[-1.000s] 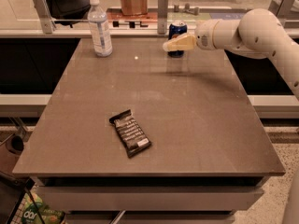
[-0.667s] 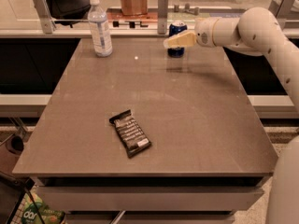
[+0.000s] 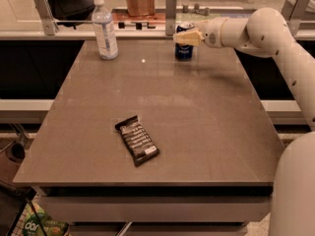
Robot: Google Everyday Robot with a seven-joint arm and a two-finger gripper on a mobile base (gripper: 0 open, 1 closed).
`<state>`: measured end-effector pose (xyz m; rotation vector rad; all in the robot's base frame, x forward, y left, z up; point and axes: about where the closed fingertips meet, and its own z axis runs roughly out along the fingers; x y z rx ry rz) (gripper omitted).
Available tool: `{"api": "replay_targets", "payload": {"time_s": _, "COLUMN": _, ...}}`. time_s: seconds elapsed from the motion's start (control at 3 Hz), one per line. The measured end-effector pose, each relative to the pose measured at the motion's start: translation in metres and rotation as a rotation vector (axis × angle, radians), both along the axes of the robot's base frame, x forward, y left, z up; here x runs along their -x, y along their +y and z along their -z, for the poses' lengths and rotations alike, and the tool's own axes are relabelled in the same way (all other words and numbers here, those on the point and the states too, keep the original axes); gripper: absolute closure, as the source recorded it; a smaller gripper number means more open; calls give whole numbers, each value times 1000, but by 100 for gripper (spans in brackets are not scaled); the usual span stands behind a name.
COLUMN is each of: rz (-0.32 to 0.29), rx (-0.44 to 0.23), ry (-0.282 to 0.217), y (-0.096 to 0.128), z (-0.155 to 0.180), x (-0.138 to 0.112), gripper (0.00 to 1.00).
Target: Move pepsi can near rxbar chocolate
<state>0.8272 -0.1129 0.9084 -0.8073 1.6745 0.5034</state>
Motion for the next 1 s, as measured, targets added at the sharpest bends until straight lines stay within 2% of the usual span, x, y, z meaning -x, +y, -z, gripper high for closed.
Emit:
{"api": "replay_targets", "payload": {"time_s": 0.67, "rz": -9, "rx": -1, "ry": 4, "y": 7, "z": 3, "x": -1, "gripper": 86}}
{"api": "replay_targets", "payload": {"time_s": 1.0, "rz": -13, "rx": -2, "ry": 6, "y": 10, "z": 4, "x": -1, "gripper": 100}}
